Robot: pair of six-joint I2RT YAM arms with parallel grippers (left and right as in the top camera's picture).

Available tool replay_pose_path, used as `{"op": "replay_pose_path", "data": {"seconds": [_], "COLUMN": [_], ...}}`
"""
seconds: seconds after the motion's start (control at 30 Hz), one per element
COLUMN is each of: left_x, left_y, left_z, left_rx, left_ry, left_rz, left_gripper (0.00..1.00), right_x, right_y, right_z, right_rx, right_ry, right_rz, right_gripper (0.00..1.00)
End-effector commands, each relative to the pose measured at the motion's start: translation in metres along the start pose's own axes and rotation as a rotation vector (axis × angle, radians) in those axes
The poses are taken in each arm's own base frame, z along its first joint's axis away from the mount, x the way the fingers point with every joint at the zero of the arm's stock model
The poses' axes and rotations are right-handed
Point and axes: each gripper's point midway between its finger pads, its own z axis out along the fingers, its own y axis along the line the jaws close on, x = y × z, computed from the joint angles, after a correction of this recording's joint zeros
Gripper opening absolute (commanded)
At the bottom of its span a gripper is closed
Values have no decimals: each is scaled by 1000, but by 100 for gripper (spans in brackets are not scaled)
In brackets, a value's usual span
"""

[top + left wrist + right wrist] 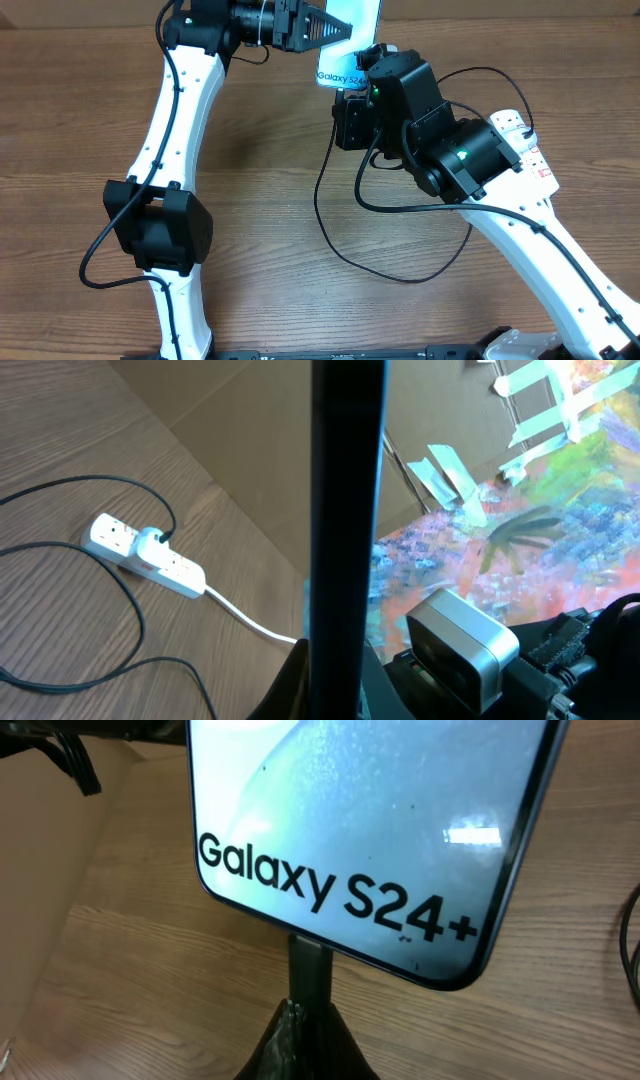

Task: Plug charger to phone and switch on socket
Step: 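Push the USB-C plug upward into the phone port with the right gripper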

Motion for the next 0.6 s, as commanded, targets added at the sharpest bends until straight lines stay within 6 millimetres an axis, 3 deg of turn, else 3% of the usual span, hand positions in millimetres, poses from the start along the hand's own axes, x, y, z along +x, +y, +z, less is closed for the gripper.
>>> {"op": "replay_pose_path", "data": {"seconds": [0.0, 0.57], "left_x": [-2, -2], "left_y": [-25, -26], "left_z": [2, 2], "left_rx": [26, 28], "left_ry": [12, 13], "left_rz": [70, 70], "left_gripper": [4, 4], "right_x": [-22, -31], "right_y": [5, 2], "right_z": [-15, -16], "right_rx": [-4, 23], "right_ry": [-85, -129], "right_rz": [-20, -49], "right_gripper": [4, 4]}}
